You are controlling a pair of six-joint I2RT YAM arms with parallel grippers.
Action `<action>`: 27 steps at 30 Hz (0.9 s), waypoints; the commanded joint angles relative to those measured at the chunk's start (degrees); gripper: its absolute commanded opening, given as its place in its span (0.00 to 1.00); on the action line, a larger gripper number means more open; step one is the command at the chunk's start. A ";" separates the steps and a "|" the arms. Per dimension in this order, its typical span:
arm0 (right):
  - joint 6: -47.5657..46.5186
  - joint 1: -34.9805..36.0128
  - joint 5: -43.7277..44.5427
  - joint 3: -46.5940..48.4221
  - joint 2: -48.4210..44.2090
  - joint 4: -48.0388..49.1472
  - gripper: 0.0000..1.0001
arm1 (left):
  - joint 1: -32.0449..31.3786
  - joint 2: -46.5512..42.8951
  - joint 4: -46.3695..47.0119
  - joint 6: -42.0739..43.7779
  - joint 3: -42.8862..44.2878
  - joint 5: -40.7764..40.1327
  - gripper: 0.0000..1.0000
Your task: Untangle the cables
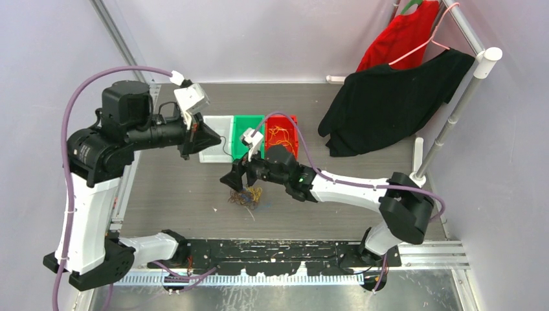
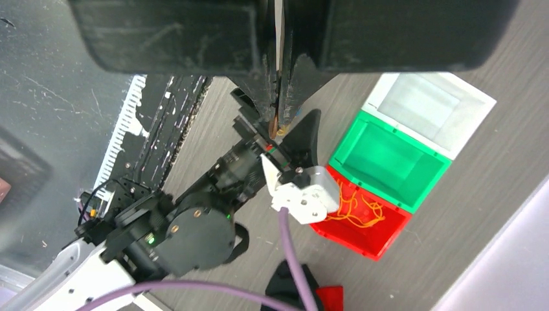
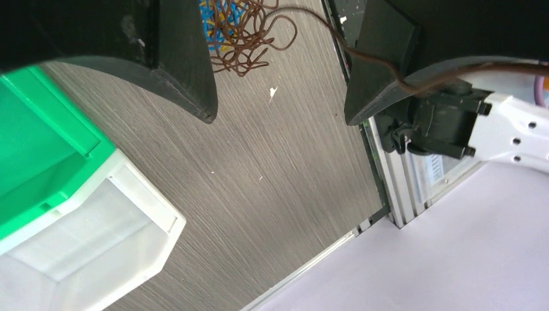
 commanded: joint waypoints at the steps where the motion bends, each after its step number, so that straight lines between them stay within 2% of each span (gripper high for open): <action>1: 4.11 0.17 2.93 1.35 1.98 10.78 0.73 | 0.20 0.57 0.84 -1.33 6.34 -0.43 0.00; 6: 8.98 0.63 4.53 -1.55 5.62 15.43 0.68 | 0.18 1.76 6.05 -2.61 11.88 -5.52 0.00; 19: 15.79 1.80 7.49 -3.45 13.18 18.76 0.62 | 0.17 -0.26 34.25 -5.72 12.98 -10.49 0.00; 24: 18.10 1.82 8.48 -5.61 15.08 19.15 0.62 | 0.19 -1.14 49.01 -3.38 11.80 -18.67 0.00; 27: 18.81 1.88 9.51 -7.21 15.65 20.02 0.62 | 0.20 -1.80 61.66 0.62 9.29 -23.34 0.00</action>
